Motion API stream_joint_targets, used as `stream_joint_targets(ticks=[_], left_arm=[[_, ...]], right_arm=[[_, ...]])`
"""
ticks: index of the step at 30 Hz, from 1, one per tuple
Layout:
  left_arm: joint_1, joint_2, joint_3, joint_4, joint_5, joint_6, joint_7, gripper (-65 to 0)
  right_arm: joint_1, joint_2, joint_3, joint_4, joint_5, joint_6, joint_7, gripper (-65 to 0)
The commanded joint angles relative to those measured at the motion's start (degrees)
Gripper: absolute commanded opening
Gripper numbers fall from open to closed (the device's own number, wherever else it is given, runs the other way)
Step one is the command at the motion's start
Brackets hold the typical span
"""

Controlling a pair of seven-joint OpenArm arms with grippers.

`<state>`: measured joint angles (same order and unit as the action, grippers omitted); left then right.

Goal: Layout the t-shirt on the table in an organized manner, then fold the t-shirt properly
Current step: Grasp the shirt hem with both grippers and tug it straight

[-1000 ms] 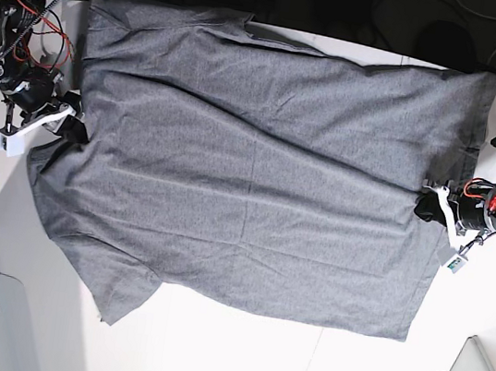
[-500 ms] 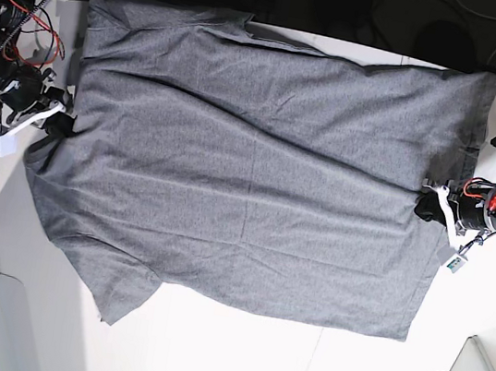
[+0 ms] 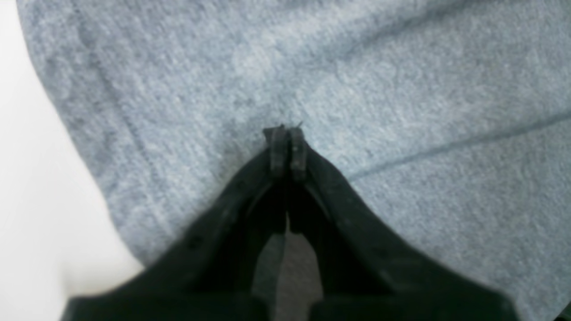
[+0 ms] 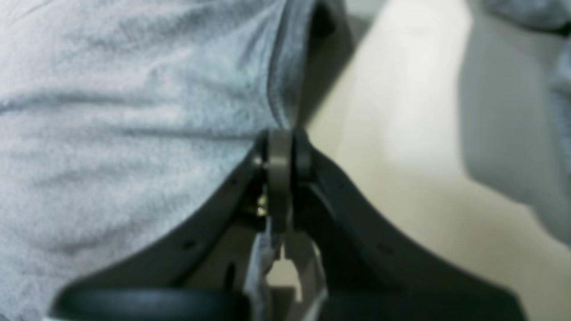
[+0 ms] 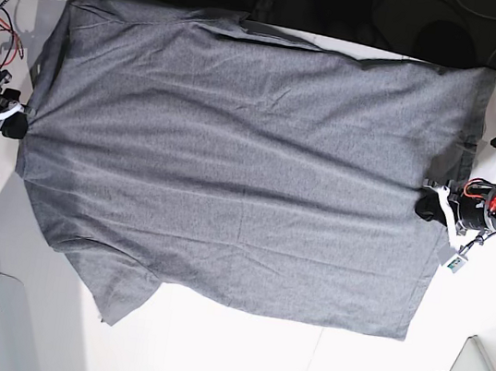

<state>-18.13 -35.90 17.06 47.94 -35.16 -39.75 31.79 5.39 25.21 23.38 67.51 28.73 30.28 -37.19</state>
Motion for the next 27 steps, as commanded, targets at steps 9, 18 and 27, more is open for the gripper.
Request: stream_joint_targets(ticks=[9,18,27], left_arm=[[-0.85,-1.07,-0.24,0.46,0.68,-0.25,1.31,-65.0],[-0.87,-1.09,-0.24,0.46,0.66,-0.25,2.12,-65.0],[-0.87,-1.11,-0.24,0.46,0.63,-0.25,2.4,-65.0]], right_arm=[[0.83,2.54,0.57,1.2,2.1,0.35,1.14,-45.9],[0.9,1.36,5.77,7.78,11.82,0.44,-5.09,-46.3],[-1.51,-2.56,3.93,11.28,14.14,1.73,-9.18,-65.0]])
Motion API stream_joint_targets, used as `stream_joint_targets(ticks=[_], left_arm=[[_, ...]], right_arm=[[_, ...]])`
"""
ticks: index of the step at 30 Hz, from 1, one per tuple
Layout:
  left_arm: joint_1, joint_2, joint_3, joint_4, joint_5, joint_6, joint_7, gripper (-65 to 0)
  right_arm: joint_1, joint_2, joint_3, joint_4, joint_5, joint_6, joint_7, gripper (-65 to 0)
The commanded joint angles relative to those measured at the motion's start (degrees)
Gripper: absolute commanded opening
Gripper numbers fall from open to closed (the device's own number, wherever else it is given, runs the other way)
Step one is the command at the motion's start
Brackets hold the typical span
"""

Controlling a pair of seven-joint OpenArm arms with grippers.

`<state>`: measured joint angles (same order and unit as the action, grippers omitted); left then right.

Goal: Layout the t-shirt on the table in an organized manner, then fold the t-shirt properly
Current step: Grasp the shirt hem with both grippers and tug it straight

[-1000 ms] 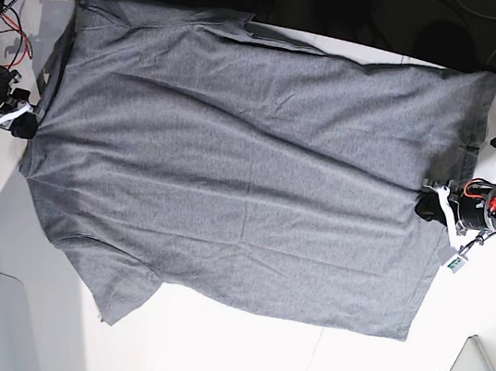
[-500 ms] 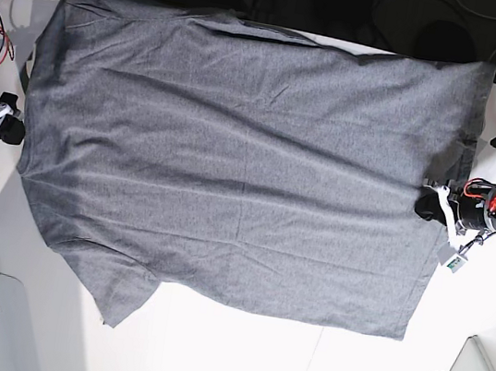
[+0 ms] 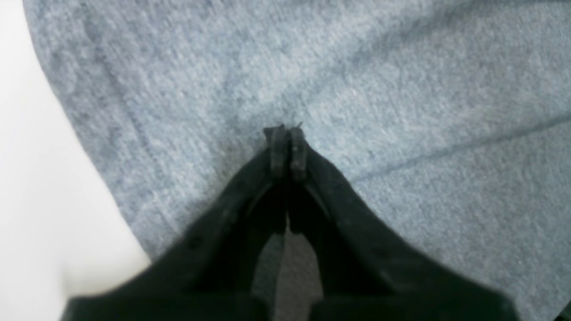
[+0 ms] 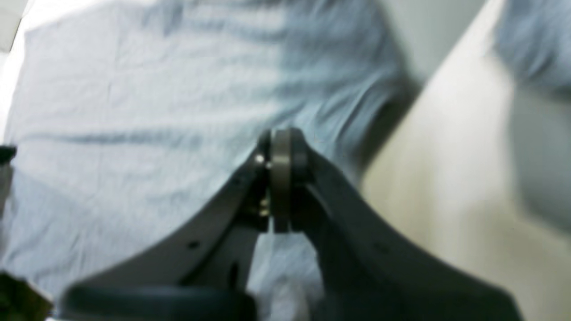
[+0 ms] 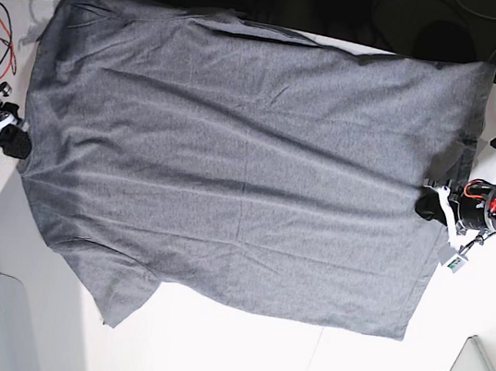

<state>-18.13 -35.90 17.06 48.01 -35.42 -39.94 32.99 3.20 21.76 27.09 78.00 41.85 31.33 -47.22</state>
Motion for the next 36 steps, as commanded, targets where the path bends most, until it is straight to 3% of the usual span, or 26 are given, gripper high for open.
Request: stream_joint_targets(ticks=[1,5,8,16,18,29,36], left_arm=[[-0.87,-1.11,-0.24,0.39,0.9,-0.06,1.64,-65.0],[-0.87,-1.11,-0.24,0.39,-0.55,-0.06,4.04,-65.0],[-0.85,-1.09,-0.24,0.39,-1.22,-0.06,4.94,-65.0],[1.51,-0.94,-0.24,0.37,0.28,-0.06,3.52,-65.0],[1.46,-0.17,-0.24,0.35,3.43,-0.06,1.62,-65.0],[-0.5,5.79,-0.24,-0.02,16.28,10.69,-5.55,-65.0],[-7.91,7.28,-0.24,-2.34,17.03,10.99,-3.72,-65.0]], right_arm=[[-0.13,0.22,-0.61,0.79,0.66,0.7,0.94,-65.0],[-3.45,-2.21,-3.58,0.76,-4.57,1.05,2.19,-65.0],[-6.01,-2.89,-4.2,0.61,-9.73,0.9,6.58,-65.0],[-6.64,-2.86,-4.22,-5.18,-12.79,0.22,11.87,-65.0],[-4.72,-2.84,-4.24,-7.65,-13.33,0.24,13.14,-65.0],[10.91,-2.86,-4.24,-22.14,-14.91,0.39,13.42,-65.0],[16.68,-2.86,-4.24,-24.5,-14.88,0.39,13.31,-65.0]])
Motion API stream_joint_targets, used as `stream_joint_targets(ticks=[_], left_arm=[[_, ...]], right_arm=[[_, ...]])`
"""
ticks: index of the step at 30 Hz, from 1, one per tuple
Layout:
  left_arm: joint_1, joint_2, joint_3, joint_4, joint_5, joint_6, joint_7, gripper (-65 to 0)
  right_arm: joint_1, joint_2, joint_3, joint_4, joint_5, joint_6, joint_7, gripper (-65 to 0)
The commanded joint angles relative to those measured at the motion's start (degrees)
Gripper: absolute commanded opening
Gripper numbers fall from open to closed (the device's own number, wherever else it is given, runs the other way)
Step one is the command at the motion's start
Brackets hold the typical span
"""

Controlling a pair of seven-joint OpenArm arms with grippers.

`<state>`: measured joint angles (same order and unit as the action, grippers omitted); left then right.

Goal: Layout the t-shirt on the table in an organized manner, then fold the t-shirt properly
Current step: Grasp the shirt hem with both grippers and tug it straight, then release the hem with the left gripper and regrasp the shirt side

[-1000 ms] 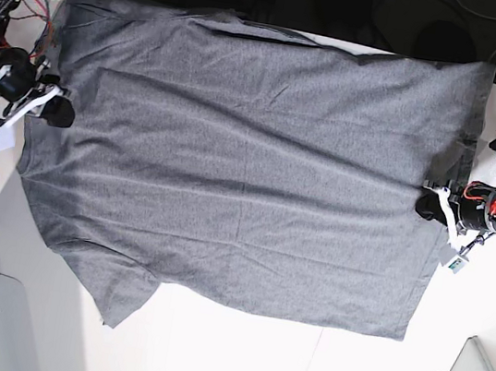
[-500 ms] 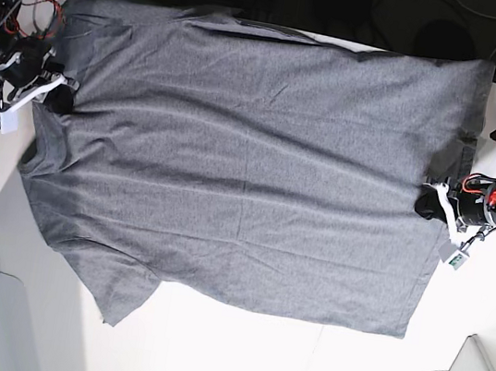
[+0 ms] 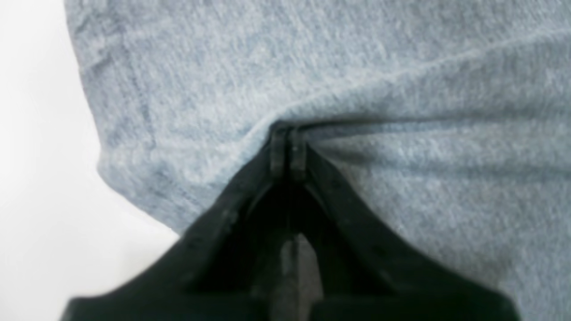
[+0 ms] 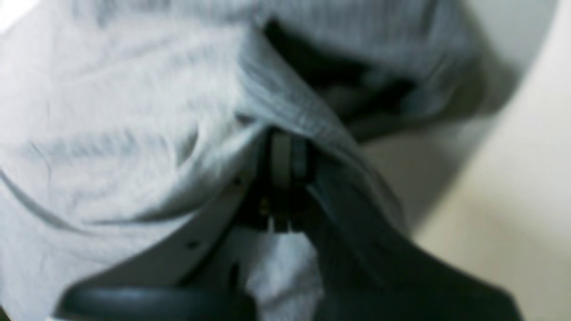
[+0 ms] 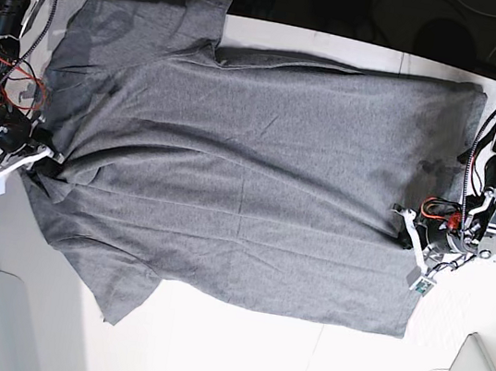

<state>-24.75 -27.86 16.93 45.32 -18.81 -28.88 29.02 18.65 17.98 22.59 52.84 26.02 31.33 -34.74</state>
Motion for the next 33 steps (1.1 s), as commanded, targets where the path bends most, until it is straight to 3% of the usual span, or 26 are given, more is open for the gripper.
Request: stream_joint_targets(ticks=[1,3,7,14,18,23,29,33], left_arm=[[-2.23,-0.76,-0.11,0.35,0.42,-0.09,0.94,-65.0],[-3.96,-1.03,-0.11,0.37,0.31,-0.13,2.38,-65.0],[-5.2,-2.67,-0.11,3.23,-4.83,-4.07,4.11,-65.0],[-4.63,-6.19,-0.13,8.52,-9.27,-4.37,4.2,-65.0],[-4.59,-6.4,-0.11,8.35,-9.27,-4.35,3.78,-65.0],[-4.48,-6.05,-0.11,8.35,-9.31,-4.35,2.56,-65.0],[-1.77,-5.62,-0.11,8.35,-9.31,-4.39,3.72,-65.0],[-0.09,-5.66,-0.11,8.35,-11.28,-6.8,4.48,-65.0]], right_arm=[[1.7,0.92,0.26,0.66,1.01,0.39,0.66,-65.0],[2.54,0.94,0.26,0.72,2.05,0.37,-0.09,-65.0],[2.45,1.07,0.42,2.91,6.84,0.42,-1.79,-65.0],[1.86,1.07,0.42,6.91,6.82,0.42,0.11,-65.0],[2.84,0.87,0.42,6.19,-0.52,0.09,4.24,-65.0],[5.01,1.03,0.42,3.91,-10.03,-5.05,6.75,-65.0],[6.08,1.07,-0.52,-3.58,-12.76,-4.96,8.57,-65.0],[6.05,1.07,-0.81,-5.73,-12.76,-4.98,9.49,-65.0]])
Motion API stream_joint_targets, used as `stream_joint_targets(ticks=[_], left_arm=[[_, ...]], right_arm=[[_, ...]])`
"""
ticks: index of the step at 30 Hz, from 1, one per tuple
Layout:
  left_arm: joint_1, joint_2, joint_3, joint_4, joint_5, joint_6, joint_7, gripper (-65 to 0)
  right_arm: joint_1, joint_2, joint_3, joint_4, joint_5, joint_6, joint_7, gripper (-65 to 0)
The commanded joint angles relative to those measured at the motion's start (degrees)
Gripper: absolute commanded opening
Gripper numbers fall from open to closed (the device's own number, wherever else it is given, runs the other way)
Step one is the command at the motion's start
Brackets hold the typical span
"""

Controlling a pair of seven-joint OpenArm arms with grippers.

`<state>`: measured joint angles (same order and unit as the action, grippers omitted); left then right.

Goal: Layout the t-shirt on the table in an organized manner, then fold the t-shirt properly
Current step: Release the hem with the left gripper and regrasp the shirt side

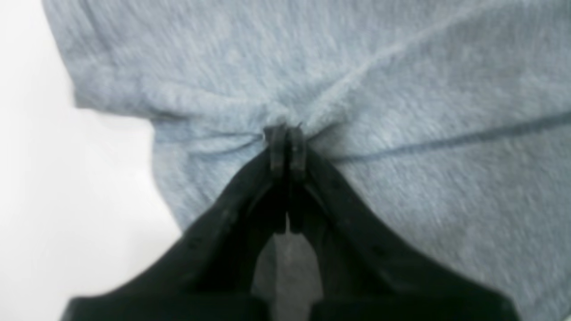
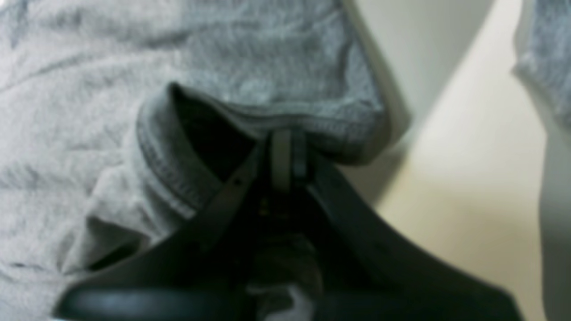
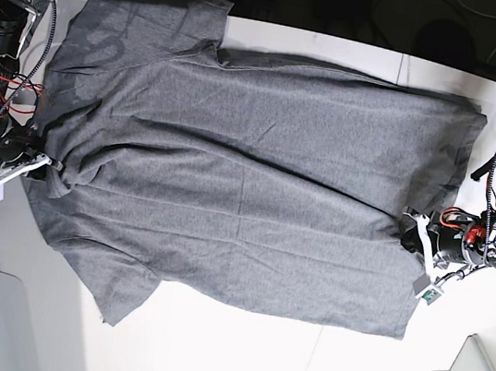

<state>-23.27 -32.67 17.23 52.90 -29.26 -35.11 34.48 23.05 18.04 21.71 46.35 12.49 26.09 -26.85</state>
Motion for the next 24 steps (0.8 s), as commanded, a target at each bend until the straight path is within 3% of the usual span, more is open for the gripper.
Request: stream_joint_targets(ticks=[1,4,7,9,13,16,20,21,24], left_arm=[[-1.27,-0.85,-0.42,0.76,-1.33,-0.74,-0.92,-65.0],[-0.79,-0.87,-0.44,0.79,-2.32,-0.7,-0.24,-63.2],[-0.81,-2.14,-0.44,0.81,-4.74,-0.72,0.98,-47.1],[-0.85,-3.87,-0.44,0.83,-7.78,-0.74,1.84,-39.9],[-0.83,-7.41,-0.44,1.42,-15.69,-4.89,4.57,-39.1],[-0.79,-9.01,-0.44,2.49,-24.5,-4.89,9.9,-39.1],[0.52,-10.45,-0.44,5.16,-31.47,-4.89,15.15,-39.1],[1.22,-10.88,-0.44,5.95,-31.52,-4.89,15.17,-39.1],[3.65,-11.98,-0.44,8.66,-31.43,-4.89,15.17,-39.1]], right_arm=[[1.53,1.03,0.07,0.79,0.76,0.28,1.57,-65.0],[1.51,1.4,0.07,1.11,1.51,0.31,1.57,-65.0],[1.07,2.01,0.09,3.56,5.22,1.01,1.01,-65.0],[1.03,2.1,0.52,6.49,6.03,1.6,-0.79,-65.0],[1.05,2.12,1.92,13.86,6.16,0.94,-5.84,-65.0],[0.9,2.32,3.65,18.53,6.95,0.83,-11.15,-65.0],[-2.01,4.22,4.92,22.53,13.22,0.92,-14.19,-65.0],[-3.13,4.68,5.14,23.39,14.08,0.9,-14.62,-63.2],[-6.38,5.95,5.49,24.74,16.44,1.07,-17.07,-48.9]])
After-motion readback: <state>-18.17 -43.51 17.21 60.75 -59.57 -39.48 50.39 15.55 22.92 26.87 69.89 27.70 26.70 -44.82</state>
